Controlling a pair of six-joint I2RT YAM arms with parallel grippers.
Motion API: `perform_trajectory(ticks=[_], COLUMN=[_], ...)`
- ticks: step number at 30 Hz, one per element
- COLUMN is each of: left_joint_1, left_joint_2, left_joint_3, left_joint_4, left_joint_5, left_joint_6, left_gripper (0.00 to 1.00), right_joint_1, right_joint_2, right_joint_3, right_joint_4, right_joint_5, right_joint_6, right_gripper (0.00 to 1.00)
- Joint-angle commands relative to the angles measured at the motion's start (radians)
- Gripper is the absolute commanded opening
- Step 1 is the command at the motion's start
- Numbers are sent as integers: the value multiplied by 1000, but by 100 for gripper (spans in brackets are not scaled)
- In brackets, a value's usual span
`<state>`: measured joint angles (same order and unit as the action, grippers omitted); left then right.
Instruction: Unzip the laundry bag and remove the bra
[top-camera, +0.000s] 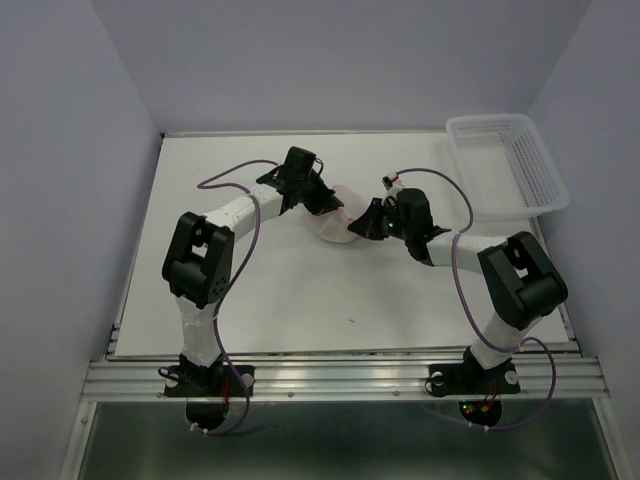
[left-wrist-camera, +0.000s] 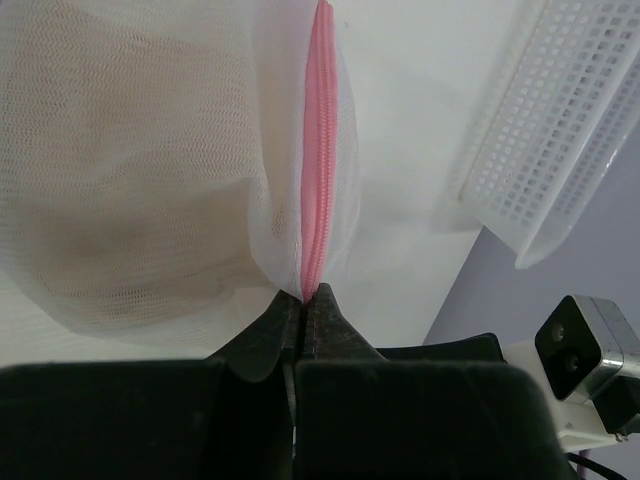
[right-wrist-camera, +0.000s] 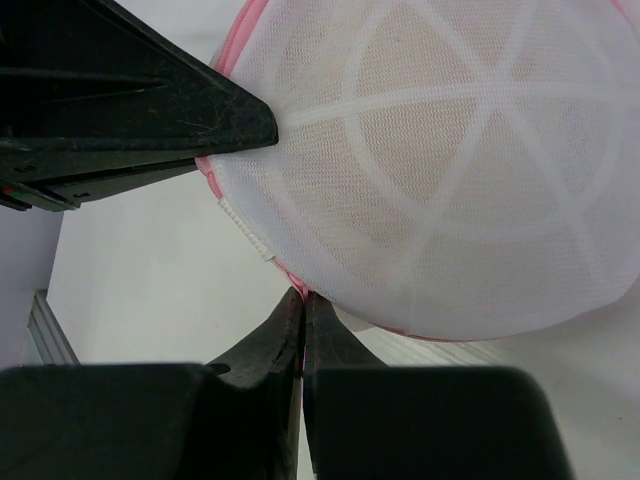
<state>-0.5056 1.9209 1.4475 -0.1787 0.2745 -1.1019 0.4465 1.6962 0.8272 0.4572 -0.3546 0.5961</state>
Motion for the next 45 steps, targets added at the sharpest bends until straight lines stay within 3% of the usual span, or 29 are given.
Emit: perform_trajectory(ticks=[1,10,16,20,27,31,42,45], left_joint_1=[36,113,145,145,121,73,-11,-17], left_joint_2=[-56,-23,33,56,66,79,78,76], left_joint_3=[4,69,172,244,309,384,390,399], left_joint_4=[-16,-77,-174,-217,-206,-225,-229,-229], left_joint_5=[14,58,97,80,98,112,85,68], left_joint_6=[42,171,388,488,605,743,806,807], left_gripper=[0,0,0,0,0,0,0,0], right_joint_1=[6,-5,-34,-43,-43,-43,-43,-43], right_joint_2=[-21,-46,-73,-84,-75,-49,-10,3], right_joint_3=[18,-10,-36,-34,44,119,182,194], right_joint_4=[-58,-120,-193,-236,-313,-419,-443,-451], right_joint_5=[49,94,77,-13,-171,-266,-270,-287], right_joint_6=[-81,-156,-188,-248,-324,-383,-380,-375], right_gripper=[1,1,1,1,1,2,6,16])
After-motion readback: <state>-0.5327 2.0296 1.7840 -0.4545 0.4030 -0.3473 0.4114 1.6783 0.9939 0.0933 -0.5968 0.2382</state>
